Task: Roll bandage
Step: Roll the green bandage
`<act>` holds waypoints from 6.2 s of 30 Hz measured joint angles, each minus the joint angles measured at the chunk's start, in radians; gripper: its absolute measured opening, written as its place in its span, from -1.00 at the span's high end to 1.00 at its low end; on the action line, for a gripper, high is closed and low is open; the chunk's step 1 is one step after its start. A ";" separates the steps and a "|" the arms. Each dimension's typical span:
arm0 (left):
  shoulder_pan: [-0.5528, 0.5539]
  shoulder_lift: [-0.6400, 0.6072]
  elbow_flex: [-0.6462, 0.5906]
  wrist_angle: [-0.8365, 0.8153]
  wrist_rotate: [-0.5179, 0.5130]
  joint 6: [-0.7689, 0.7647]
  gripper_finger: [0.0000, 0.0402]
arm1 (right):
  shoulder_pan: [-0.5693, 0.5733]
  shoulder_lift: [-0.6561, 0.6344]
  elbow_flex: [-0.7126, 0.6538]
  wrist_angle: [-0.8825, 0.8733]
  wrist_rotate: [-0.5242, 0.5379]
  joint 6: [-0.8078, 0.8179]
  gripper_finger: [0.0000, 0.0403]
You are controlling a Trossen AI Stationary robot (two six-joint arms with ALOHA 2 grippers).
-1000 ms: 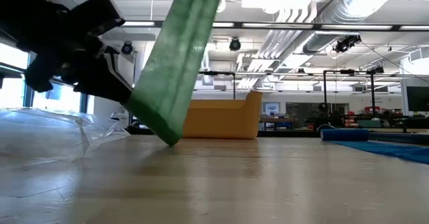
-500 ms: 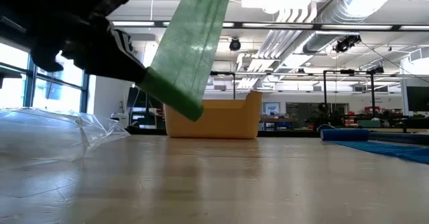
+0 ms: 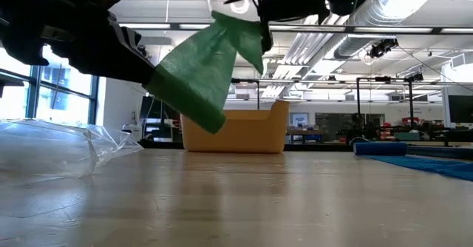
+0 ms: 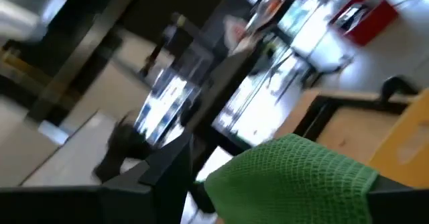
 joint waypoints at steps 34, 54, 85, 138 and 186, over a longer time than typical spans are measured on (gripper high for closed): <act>0.022 -0.078 0.000 -0.022 -0.795 0.794 1.00 | 0.377 0.096 0.000 -0.807 -0.385 -0.964 -0.09; -0.085 -0.083 0.244 0.415 -0.508 1.393 1.00 | 0.284 0.124 0.033 -0.746 -0.145 -1.161 -0.09; 0.000 -0.417 0.385 0.262 -0.066 1.430 1.00 | 0.227 0.187 0.031 -0.493 -0.503 -1.237 -0.09; 0.132 -0.487 0.384 0.096 -0.150 1.329 1.00 | 0.330 0.401 0.048 -0.165 -0.775 -1.001 0.93; 0.224 -0.079 0.005 0.220 0.683 0.280 1.00 | 0.075 -0.479 0.192 -0.608 0.228 -0.813 1.00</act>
